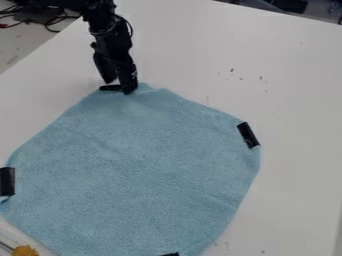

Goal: Pince le tissu haut à gauche vers le bas à droite

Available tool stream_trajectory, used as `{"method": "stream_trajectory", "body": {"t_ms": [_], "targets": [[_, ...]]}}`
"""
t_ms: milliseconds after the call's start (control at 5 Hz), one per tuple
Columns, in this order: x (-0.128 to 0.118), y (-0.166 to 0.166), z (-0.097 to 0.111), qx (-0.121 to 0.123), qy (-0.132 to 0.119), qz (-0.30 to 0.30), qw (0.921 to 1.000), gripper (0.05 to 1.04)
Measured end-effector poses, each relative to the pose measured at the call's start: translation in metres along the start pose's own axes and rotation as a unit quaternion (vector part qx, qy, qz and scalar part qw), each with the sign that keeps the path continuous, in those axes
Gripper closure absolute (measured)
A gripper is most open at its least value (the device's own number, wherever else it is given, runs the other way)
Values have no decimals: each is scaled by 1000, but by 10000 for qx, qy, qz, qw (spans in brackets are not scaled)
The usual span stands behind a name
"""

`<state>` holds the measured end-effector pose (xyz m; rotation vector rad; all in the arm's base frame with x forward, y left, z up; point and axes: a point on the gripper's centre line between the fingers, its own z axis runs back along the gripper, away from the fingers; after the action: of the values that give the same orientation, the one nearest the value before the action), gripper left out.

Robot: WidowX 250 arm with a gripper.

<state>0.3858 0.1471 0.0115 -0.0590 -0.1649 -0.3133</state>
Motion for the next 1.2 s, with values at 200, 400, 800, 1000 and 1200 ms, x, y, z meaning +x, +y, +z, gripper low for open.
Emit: {"method": "stream_trajectory", "body": {"t_ms": [200,400,800,1000,1200], "targets": [[2,6,-1,-14,48,-4,10000,130],[6,12,-3,-17,32,-28,10000,402],[6,14,-4,-44,17,-24,10000,903],[8,15,-2,44,56,-153,9999,1007],[19,15,2,278,103,-454,9985,1025]]}}
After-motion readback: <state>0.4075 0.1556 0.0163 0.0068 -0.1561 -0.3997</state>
